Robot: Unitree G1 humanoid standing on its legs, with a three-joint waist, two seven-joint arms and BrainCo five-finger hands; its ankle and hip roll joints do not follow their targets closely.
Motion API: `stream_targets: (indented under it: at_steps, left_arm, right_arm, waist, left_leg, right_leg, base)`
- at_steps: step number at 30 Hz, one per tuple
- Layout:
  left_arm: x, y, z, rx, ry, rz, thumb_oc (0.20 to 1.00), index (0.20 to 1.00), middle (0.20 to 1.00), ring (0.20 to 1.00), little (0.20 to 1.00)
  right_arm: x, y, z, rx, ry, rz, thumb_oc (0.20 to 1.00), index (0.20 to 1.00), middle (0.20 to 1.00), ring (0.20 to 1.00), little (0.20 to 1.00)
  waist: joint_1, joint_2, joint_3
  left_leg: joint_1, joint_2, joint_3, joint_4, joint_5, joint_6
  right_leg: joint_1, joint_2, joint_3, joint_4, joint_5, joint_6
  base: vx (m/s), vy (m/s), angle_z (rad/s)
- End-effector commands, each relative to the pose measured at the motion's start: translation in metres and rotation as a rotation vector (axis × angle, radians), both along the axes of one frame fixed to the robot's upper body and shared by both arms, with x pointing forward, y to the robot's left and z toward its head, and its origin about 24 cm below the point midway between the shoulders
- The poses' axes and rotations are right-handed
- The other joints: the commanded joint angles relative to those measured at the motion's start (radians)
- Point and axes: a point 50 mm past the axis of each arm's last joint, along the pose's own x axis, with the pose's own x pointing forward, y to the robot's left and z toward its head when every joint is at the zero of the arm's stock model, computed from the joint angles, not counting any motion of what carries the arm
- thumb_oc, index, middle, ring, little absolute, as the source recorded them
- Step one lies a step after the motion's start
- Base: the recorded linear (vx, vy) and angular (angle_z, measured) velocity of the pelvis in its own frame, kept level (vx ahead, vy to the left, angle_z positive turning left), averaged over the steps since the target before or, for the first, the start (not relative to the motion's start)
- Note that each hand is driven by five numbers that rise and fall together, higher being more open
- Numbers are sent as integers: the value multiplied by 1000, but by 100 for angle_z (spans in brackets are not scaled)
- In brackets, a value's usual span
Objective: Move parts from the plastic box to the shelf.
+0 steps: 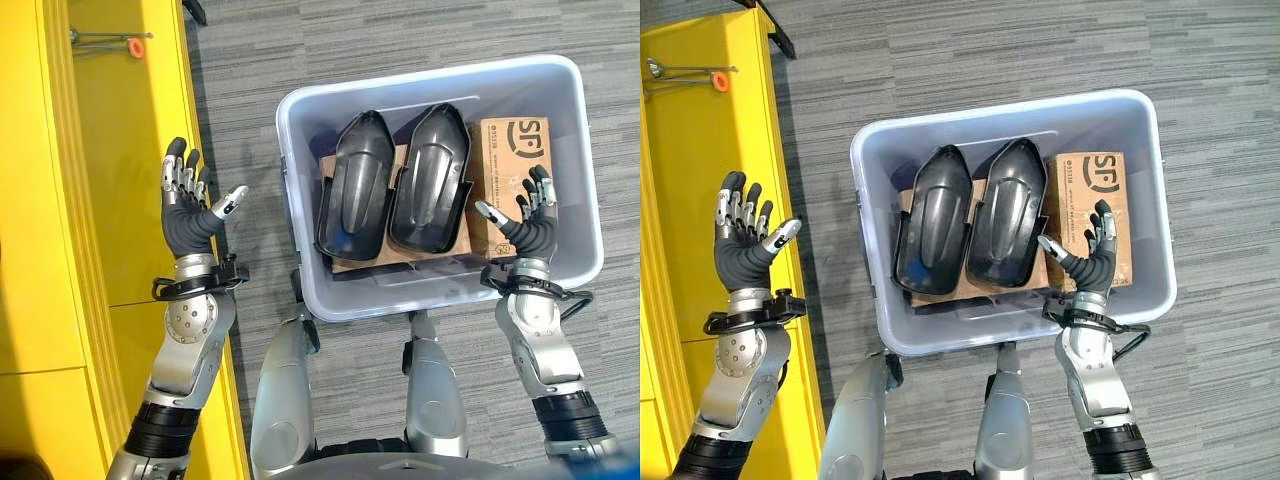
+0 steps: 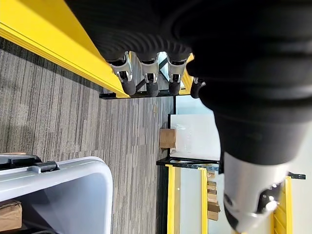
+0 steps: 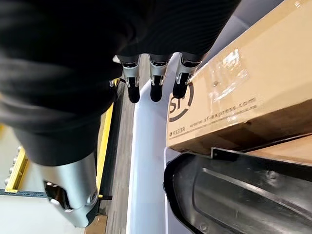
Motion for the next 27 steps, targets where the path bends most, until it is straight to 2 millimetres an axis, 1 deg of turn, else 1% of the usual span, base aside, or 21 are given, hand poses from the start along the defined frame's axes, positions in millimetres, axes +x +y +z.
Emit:
stream_targets:
  at_steps: [1, 8, 13, 14, 15, 16, 17, 18, 19, 21, 26, 27]
  left_arm:
    - [-7, 4, 18, 15, -136, 54, 1000, 1000, 1000, 1000, 1000]
    - [-6, 0, 21, 4, -148, 39, 1000, 1000, 1000, 1000, 1000]
    - [-6, -1, 21, -2, -147, 37, 1000, 1000, 1000, 1000, 1000]
    - [-6, -2, 21, -1, -145, 32, 1000, 1000, 1000, 1000, 1000]
    - [-6, -2, 21, -1, -145, 32, 1000, 1000, 1000, 1000, 1000]
    - [-5, -3, 21, 7, -142, 31, 1000, 1000, 1000, 1000, 1000]
    - [-5, -3, 21, 7, -142, 31, 1000, 1000, 1000, 1000, 1000]
    - [-5, -3, 21, -1, -139, 26, 1000, 1000, 1000, 1000, 1000]
    - [-5, -3, 21, -1, -139, 26, 1000, 1000, 1000, 1000, 1000]
    - [-4, -4, 20, -4, -131, 16, 1000, 1000, 1000, 1000, 1000]
    - [-5, -5, 18, -7, -121, 11, 1000, 1000, 1000, 1000, 1000]
    - [-5, -5, 17, -13, -118, 10, 1000, 1000, 1000, 1000, 1000]
  right_arm:
    - [0, -3, 13, 36, -97, -14, 1000, 1000, 1000, 1000, 1000]
    - [7, 8, 13, 71, -89, 42, 1000, 1000, 1000, 1000, 1000]
    - [10, 13, 10, 98, -79, 55, 1000, 1000, 1000, 1000, 1000]
    - [12, 16, 3, 125, -48, 72, 1000, 1000, 1000, 1000, 1000]
    - [12, 16, 3, 125, -48, 73, 1000, 1000, 1000, 1000, 1000]
    - [13, 22, -6, 193, -12, 111, 1000, 1000, 1000, 1000, 1000]
    - [13, 22, -6, 194, -12, 112, 1000, 1000, 1000, 1000, 1000]
    - [13, 25, -12, 241, 13, 138, 1000, 1000, 1000, 1000, 1000]
    - [13, 25, -12, 241, 13, 138, 1000, 1000, 1000, 1000, 1000]
    - [14, 29, -20, 319, 42, 168, 1000, 1000, 1000, 1000, 1000]
    - [13, 32, -26, 340, 69, 178, 1000, 1000, 1000, 1000, 1000]
    - [13, 32, -30, 364, 82, 180, 1000, 1000, 1000, 1000, 1000]
  waist:
    - [11, 23, -29]
    - [19, 26, -17]
    - [26, 28, -9]
    - [28, 25, -2]
    - [28, 25, -2]
    - [29, 23, -1]
    - [28, 23, -1]
    - [31, 23, -1]
    - [30, 23, -1]
    - [34, 22, -1]
    - [37, 22, -1]
    - [37, 23, -1]
  left_leg:
    - [112, 127, 1, -105, 83, -108]
    - [95, 124, -9, -109, 89, -106]
    - [89, 122, -13, -111, 91, -104]
    - [84, 121, -17, -107, 90, -103]
    - [84, 121, -17, -107, 90, -103]
    - [79, 121, -18, -105, 90, -103]
    - [79, 121, -18, -105, 90, -103]
    - [74, 120, -20, -105, 91, -104]
    - [74, 120, -21, -105, 91, -103]
    - [69, 118, -23, -107, 92, -104]
    - [54, 115, -23, -106, 95, -105]
    - [48, 115, -25, -106, 97, -105]
  right_leg:
    - [-30, -87, 20, 154, -72, 56]
    - [-39, -86, 14, 157, -71, 54]
    - [-41, -87, 10, 161, -73, 53]
    - [-43, -86, 7, 165, -75, 51]
    - [-43, -86, 7, 165, -75, 51]
    - [-44, -87, 3, 166, -74, 51]
    - [-44, -87, 3, 166, -74, 51]
    - [-46, -88, 1, 166, -73, 51]
    - [-46, -88, 1, 166, -73, 51]
    - [-52, -90, -1, 165, -70, 50]
    - [-60, -92, -4, 164, -66, 49]
    - [-64, -93, -4, 164, -66, 48]
  base:
    - [0, 0, 0]
    - [0, 0, 0]
    - [-4, 2, 2]
    - [-17, 8, 11]
    - [-22, 7, 14]
    - [-10, 0, 9]
    - [-20, 1, 6]
    - [-10, 1, 5]
    - [0, 0, 0]
    - [0, 0, 0]
    - [0, 0, 0]
    - [0, 0, 0]
